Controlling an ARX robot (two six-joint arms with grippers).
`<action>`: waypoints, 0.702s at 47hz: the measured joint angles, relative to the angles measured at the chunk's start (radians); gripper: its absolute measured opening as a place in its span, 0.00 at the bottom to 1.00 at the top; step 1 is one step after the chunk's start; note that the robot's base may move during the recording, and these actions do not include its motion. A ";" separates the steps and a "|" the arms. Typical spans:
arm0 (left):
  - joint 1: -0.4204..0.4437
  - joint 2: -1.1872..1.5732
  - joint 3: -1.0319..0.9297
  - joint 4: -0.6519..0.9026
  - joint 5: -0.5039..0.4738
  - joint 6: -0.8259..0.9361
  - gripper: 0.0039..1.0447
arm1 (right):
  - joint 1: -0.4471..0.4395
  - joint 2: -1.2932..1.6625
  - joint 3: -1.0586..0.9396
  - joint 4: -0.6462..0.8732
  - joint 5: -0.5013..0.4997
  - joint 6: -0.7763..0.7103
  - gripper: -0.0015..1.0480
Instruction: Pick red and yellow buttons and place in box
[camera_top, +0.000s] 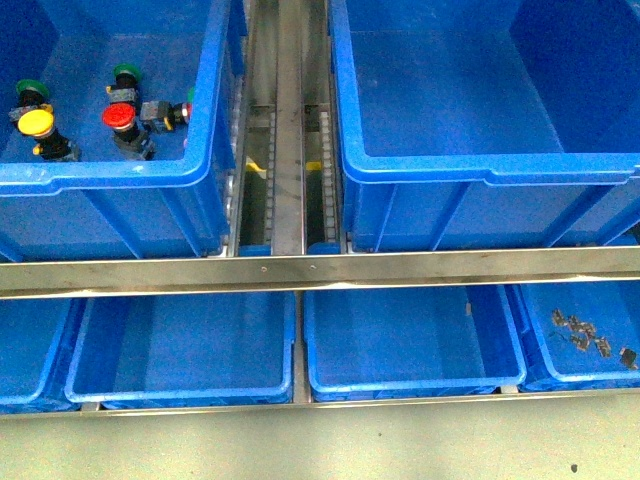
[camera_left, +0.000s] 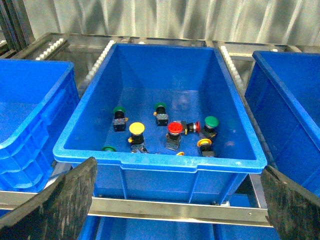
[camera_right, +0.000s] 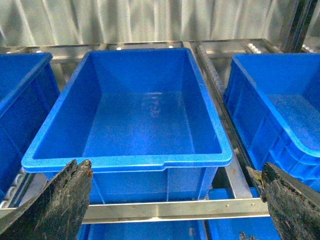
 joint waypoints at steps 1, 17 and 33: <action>0.000 0.000 0.000 0.000 0.000 0.000 0.93 | 0.000 0.000 0.000 0.000 0.000 0.000 0.94; 0.000 0.000 0.000 0.000 0.000 0.000 0.93 | 0.000 0.000 0.000 0.000 0.000 0.000 0.94; 0.000 0.000 0.000 0.000 0.000 0.000 0.93 | 0.000 0.000 0.000 0.000 0.000 0.000 0.94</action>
